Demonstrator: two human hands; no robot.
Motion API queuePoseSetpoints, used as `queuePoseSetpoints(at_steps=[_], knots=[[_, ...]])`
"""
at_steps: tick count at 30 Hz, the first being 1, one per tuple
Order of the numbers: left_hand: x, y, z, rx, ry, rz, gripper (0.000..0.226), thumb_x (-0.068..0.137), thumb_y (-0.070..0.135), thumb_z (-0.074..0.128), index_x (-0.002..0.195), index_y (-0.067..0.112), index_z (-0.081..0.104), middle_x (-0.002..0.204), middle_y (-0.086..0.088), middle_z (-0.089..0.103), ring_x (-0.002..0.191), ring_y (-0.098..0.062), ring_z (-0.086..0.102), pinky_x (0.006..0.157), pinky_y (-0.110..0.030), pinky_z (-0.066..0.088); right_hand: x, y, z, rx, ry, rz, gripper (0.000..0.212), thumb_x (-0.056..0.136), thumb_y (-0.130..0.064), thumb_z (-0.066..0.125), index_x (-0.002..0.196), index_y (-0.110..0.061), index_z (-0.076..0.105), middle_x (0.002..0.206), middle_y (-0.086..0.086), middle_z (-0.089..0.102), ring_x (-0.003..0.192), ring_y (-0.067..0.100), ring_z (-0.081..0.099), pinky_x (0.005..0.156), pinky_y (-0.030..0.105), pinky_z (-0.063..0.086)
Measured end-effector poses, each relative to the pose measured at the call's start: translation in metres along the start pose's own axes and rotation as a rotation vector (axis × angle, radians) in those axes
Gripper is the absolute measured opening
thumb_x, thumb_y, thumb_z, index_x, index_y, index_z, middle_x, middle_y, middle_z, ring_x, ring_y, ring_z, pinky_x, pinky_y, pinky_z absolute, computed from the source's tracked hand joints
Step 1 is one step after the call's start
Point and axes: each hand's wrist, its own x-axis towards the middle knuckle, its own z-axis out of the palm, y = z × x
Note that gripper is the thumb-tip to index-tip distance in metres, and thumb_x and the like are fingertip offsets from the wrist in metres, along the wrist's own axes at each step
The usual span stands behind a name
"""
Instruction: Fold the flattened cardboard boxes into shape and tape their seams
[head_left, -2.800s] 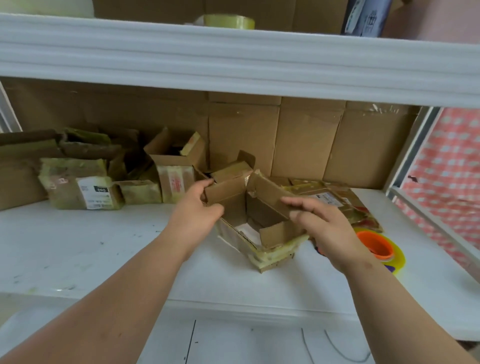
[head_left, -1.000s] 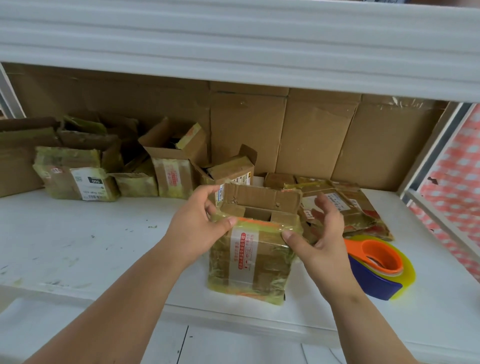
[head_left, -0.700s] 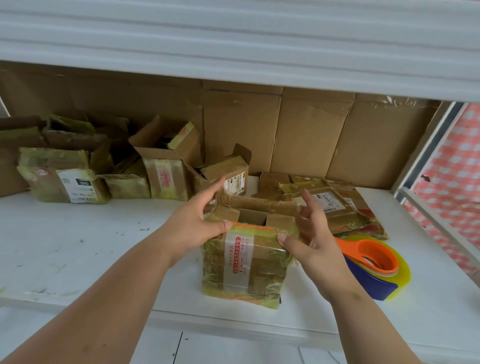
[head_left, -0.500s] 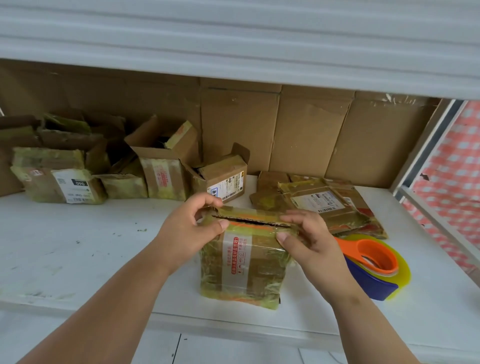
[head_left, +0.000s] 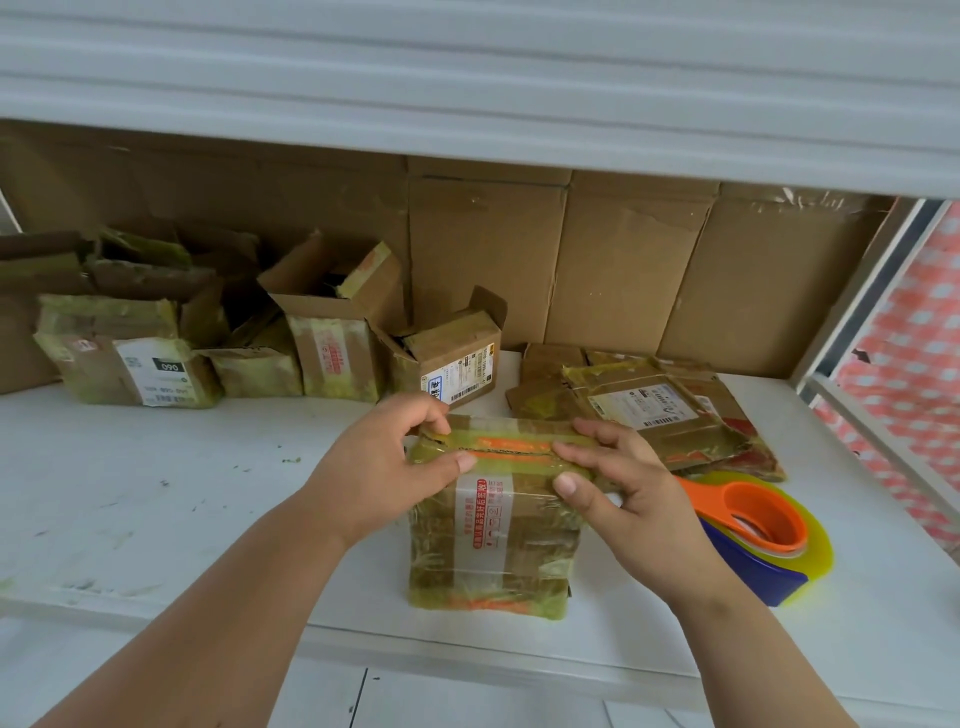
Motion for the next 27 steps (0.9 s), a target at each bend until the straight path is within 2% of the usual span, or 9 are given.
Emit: queuePoseSetpoints(at_steps=[5,7,9,13,17,19,21,24,27], knots=[[-0.005,-0.003,0.011,-0.425,0.082,-0.142,0.013,0.083,0.017,0.076,0.081,0.009,0.066,0.121,0.016,0.064,0.116,-0.010,0.060,0.080,-0.024,0.058,-0.002,-0.004,0.002,-0.017,0.012,-0.005,0.045,0.082,-0.046,0.062,0.122,-0.026,0.069,0.139,-0.020,0.046,0.123,-0.022,0.037,0.083,-0.002,0.038],[-0.006,-0.005,0.012,-0.416,0.101,-0.144,0.021,0.090,0.023,0.068,0.077,0.006,0.066,0.119,0.019,0.067,0.114,-0.002,0.060,0.093,-0.031,0.053,-0.005,-0.004,0.002,-0.029,0.007,-0.016,0.045,0.085,-0.044,0.060,0.124,-0.024,0.068,0.140,-0.020,0.045,0.119,-0.029,0.033,0.080,-0.004,0.037],[-0.004,-0.004,0.011,-0.416,0.120,-0.175,0.027,0.095,0.026,0.062,0.077,0.007,0.068,0.117,0.020,0.069,0.107,0.005,0.062,0.094,-0.029,0.049,-0.006,-0.004,0.002,-0.055,0.009,-0.032,0.046,0.085,-0.047,0.058,0.125,-0.026,0.067,0.142,-0.025,0.042,0.119,-0.034,0.028,0.080,-0.007,0.034],[0.002,-0.005,0.016,-0.671,0.151,-0.313,0.021,0.093,0.014,0.065,0.077,0.000,0.066,0.113,0.010,0.072,0.103,-0.009,0.068,0.079,-0.030,0.055,-0.005,0.000,0.002,-0.097,0.008,-0.049,0.038,0.090,-0.054,0.048,0.123,-0.044,0.063,0.143,-0.034,0.038,0.138,-0.016,0.026,0.100,0.000,0.025],[0.002,-0.003,0.019,-0.808,0.188,-0.369,0.004,0.092,0.004,0.064,0.092,0.006,0.068,0.112,0.005,0.073,0.101,-0.020,0.070,0.078,-0.035,0.056,-0.003,0.002,0.007,-0.042,0.031,-0.040,0.026,0.099,-0.035,0.048,0.116,-0.047,0.063,0.138,-0.035,0.044,0.140,-0.016,0.022,0.111,0.014,0.018],[0.002,-0.002,0.017,-0.851,0.202,-0.383,0.022,0.091,0.001,0.064,0.106,0.017,0.062,0.111,0.001,0.072,0.099,-0.021,0.071,0.075,-0.036,0.055,-0.003,0.001,0.011,0.008,0.050,-0.011,0.028,0.101,-0.020,0.051,0.110,-0.043,0.065,0.135,-0.036,0.046,0.136,-0.020,0.025,0.113,0.017,0.022],[0.004,-0.001,0.013,-0.744,0.198,-0.372,0.029,0.091,0.001,0.065,0.106,0.026,0.060,0.111,0.001,0.070,0.097,-0.020,0.069,0.071,-0.034,0.054,-0.002,0.000,0.014,0.046,0.061,0.034,0.028,0.101,-0.013,0.051,0.101,-0.037,0.064,0.132,-0.036,0.049,0.134,-0.019,0.028,0.118,0.026,0.027],[0.008,0.003,0.009,-0.394,0.165,-0.315,0.015,0.092,0.012,0.067,0.092,0.027,0.071,0.102,0.005,0.070,0.093,-0.014,0.066,0.075,-0.030,0.052,-0.001,0.000,0.012,0.028,0.055,0.073,0.023,0.101,-0.018,0.051,0.092,-0.037,0.060,0.128,-0.038,0.053,0.138,-0.008,0.035,0.118,0.041,0.033],[0.008,0.006,0.005,0.018,0.167,-0.101,0.010,0.091,0.022,0.070,0.082,0.022,0.073,0.096,0.016,0.063,0.091,-0.001,0.059,0.079,-0.021,0.048,-0.002,-0.003,0.007,-0.008,0.028,0.072,0.018,0.101,-0.029,0.052,0.090,-0.041,0.059,0.128,-0.044,0.050,0.138,-0.010,0.032,0.118,0.044,0.031]])
